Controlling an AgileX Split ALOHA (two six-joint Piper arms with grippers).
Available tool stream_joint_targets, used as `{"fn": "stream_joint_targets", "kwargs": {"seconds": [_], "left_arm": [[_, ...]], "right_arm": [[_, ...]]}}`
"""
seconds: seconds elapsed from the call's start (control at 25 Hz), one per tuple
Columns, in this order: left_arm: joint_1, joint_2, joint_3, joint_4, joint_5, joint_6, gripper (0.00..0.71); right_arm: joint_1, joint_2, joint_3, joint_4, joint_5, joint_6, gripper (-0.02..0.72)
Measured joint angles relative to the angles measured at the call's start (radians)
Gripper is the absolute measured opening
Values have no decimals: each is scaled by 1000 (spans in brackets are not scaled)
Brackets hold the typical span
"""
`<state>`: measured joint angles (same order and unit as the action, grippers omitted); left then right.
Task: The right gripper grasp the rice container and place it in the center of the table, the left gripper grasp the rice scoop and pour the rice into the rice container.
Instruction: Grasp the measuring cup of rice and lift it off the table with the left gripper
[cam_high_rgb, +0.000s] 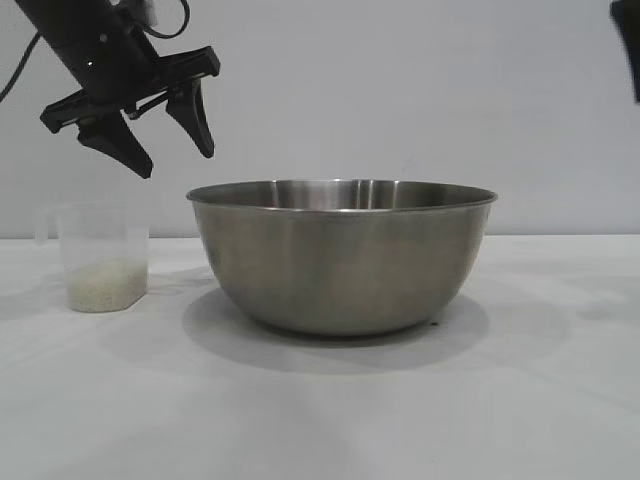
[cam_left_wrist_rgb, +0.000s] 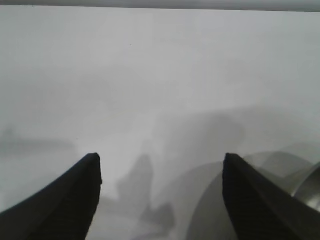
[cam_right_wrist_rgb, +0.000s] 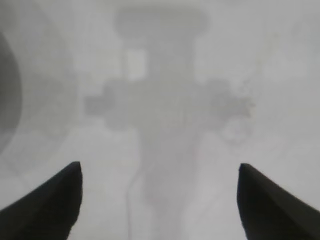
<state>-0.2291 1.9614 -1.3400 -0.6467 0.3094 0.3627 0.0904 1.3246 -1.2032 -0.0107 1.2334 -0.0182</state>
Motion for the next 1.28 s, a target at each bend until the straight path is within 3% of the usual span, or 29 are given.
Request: {"fn": "stream_joint_targets", "kwargs": {"seconds": [0.12, 0.16, 0.8, 1.28], "left_arm": [[0, 0, 0, 0, 0, 0, 453], [0, 0, 0, 0, 0, 0, 453], [0, 0, 0, 2, 0, 0, 453], [0, 0, 0, 2, 0, 0, 453]], "right_arm": [[0, -167, 80, -2, 5, 3, 591], [0, -227, 106, -2, 7, 3, 541], [0, -1118, 531, 4, 44, 3, 543], [0, -1341, 685, 27, -33, 3, 543]]}}
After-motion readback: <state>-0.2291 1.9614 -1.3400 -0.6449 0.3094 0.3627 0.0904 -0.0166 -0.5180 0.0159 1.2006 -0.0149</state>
